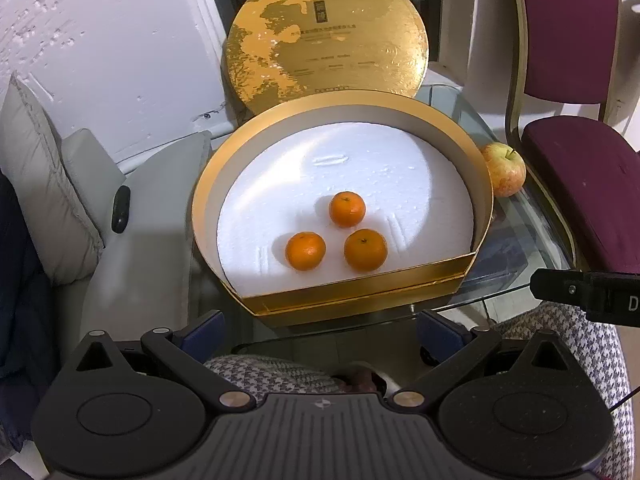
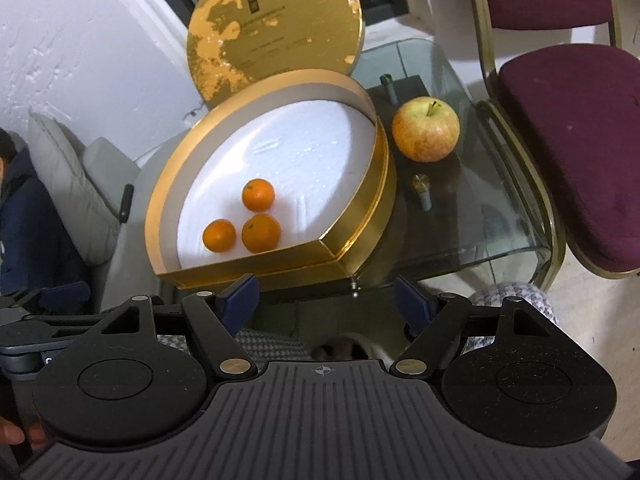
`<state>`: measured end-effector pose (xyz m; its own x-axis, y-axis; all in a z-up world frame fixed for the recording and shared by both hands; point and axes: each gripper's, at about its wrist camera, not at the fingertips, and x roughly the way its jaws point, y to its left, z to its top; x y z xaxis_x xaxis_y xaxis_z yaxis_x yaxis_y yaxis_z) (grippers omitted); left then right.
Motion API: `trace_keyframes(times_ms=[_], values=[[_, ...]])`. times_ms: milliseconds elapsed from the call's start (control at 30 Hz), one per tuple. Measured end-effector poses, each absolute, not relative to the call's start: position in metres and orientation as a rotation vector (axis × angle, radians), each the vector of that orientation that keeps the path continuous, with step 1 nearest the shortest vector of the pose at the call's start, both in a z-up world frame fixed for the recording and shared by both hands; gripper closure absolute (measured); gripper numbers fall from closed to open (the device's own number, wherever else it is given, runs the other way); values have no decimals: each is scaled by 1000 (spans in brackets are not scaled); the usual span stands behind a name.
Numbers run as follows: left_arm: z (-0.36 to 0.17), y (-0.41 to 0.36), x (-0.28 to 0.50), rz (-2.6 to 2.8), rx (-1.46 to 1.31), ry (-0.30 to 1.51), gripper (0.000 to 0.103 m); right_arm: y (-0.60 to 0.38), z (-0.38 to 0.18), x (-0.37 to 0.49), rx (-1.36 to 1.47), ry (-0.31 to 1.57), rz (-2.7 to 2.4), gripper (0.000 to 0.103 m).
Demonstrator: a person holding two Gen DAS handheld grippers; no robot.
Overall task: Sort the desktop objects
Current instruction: 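Withdraw the open right gripper from the box toward the apple, then lower the right gripper onto the apple and close on it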
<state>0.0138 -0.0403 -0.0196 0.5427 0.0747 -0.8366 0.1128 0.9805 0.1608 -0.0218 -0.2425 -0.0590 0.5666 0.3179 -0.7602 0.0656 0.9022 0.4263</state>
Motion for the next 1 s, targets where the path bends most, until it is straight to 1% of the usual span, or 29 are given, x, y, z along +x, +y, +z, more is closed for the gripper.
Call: trace_keyframes(times_ms=[600,1000], values=[[-30,-48,28,-39,218,1026,1,-262,-71,-11,481,967,98,23],[-41,-43,54,-29,196,1055,1,-271,-85,19,489,977,50,23]])
